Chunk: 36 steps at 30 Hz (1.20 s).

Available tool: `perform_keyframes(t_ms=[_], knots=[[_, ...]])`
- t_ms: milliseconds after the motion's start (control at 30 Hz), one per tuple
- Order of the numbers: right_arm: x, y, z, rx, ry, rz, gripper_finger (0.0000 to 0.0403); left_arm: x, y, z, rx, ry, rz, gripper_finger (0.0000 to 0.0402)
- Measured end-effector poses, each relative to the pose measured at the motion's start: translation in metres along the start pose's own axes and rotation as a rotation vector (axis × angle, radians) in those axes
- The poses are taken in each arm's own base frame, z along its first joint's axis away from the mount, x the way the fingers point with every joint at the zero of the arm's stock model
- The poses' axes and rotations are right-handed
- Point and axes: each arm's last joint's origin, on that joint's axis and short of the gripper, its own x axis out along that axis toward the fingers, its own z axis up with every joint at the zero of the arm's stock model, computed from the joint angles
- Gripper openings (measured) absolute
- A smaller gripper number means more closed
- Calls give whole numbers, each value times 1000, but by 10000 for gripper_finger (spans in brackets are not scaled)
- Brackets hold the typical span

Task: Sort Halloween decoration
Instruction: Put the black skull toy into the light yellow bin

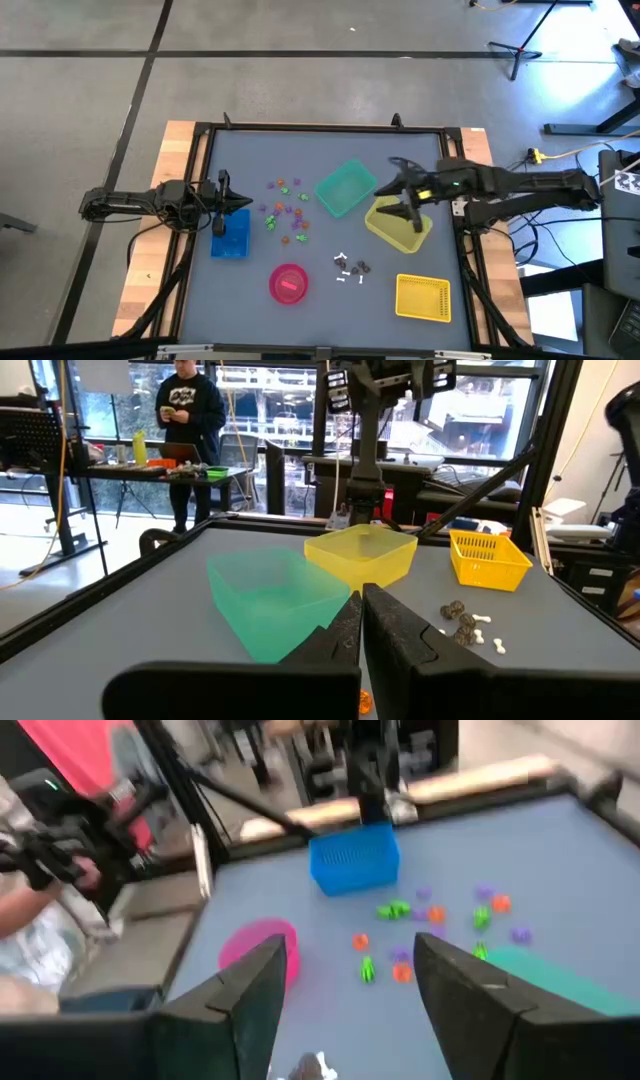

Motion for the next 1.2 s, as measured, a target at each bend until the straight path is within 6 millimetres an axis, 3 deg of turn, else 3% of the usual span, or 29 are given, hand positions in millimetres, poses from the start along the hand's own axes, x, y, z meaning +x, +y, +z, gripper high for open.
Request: perform_keyframes(t_ms=[267, 467, 900, 1200], knots=[[56, 31, 6, -32, 174, 86, 218, 0, 0, 0, 0, 0, -1, 0], [88, 64, -14, -68, 282, 69, 217, 0, 0, 0, 0, 0, -1, 0], [121, 108, -76, 10, 472, -61, 217, 0, 0, 0, 0, 1, -1, 0], [137, 108, -113, 14, 629, -170, 217, 0, 0, 0, 0, 1, 0, 0]])
